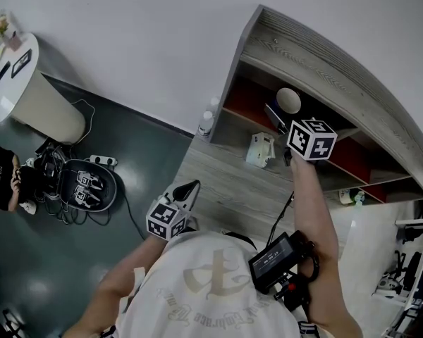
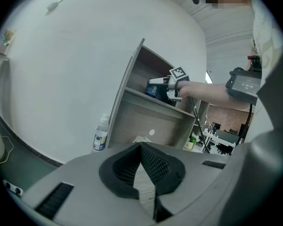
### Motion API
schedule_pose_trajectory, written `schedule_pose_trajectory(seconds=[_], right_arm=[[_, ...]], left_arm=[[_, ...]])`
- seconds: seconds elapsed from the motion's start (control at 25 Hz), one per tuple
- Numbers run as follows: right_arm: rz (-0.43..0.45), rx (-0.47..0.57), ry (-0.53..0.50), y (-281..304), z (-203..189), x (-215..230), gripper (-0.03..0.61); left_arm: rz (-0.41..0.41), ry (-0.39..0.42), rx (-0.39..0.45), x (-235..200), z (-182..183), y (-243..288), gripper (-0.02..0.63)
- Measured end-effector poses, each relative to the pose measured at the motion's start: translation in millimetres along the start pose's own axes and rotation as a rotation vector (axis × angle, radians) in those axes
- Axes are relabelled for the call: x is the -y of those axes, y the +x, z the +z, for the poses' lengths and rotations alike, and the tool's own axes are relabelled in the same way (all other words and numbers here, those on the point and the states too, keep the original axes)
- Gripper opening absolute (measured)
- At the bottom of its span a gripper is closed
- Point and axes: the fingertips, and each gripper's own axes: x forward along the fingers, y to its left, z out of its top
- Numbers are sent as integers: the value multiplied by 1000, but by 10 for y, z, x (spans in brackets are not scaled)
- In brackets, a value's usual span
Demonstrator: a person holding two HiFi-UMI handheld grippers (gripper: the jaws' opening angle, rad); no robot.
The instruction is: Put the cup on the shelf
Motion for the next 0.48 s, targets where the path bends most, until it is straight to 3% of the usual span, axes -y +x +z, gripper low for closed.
schedule_pose_trajectory(seconds=[0.48], right_arm=[[16,25,23,30,-8,-16,413]], left_arm=[[9,-5,-1,-5,-18,-9,2]])
